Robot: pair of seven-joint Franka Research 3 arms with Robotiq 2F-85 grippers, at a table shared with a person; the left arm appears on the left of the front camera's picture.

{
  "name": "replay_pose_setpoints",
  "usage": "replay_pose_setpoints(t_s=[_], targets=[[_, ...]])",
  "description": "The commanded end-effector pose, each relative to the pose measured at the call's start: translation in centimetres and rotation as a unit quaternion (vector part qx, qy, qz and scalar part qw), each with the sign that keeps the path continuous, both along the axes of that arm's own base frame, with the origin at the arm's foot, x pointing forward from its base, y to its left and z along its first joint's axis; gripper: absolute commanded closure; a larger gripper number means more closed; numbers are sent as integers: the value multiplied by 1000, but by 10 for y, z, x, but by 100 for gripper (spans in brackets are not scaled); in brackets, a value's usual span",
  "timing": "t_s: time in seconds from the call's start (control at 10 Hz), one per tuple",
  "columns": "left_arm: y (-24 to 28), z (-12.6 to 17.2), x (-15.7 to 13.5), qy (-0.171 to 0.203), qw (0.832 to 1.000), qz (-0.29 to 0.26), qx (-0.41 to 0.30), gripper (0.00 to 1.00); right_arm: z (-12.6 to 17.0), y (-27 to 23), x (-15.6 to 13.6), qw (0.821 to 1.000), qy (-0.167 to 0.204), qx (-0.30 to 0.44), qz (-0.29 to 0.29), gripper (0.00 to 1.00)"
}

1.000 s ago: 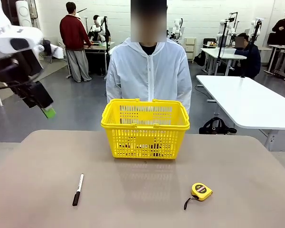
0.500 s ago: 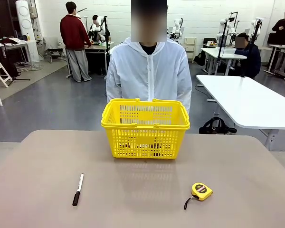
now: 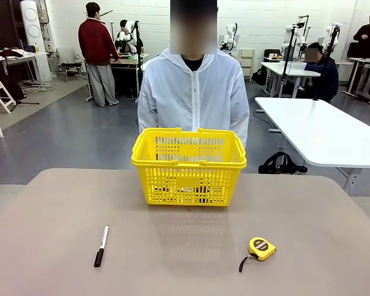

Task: Place the items the person wants into the basket.
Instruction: Pick up the item the person points to and place it in the Market Basket.

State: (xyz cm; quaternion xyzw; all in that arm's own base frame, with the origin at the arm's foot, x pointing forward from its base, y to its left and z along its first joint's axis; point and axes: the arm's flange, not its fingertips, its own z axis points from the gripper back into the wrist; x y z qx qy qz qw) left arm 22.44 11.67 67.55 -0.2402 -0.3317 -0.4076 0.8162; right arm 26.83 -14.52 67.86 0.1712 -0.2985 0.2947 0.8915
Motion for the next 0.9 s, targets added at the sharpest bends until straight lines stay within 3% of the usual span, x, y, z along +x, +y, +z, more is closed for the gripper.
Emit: replay_pose_setpoints(t_s=[0.0,0.1,0.3,0.4,0.8], targets=[[-6,-15,-4,4,1000,-11,-6,0,-1,0,1,1000,-2,6,9,0],[-11,-22,-8,11,1000,-7,-7,0,-1,0,1,1000,-2,6,9,0],[-12,-26,16,33,999,-9,-9,0,-1,0,1,1000,-2,6,9,0],[-5,-20,1,20,1000,1,-6,0,-1,0,1,1000,-2,6,9,0],[-5,-20,1,20,1000,1,-6,0,-1,0,1,1000,-2,6,9,0]])
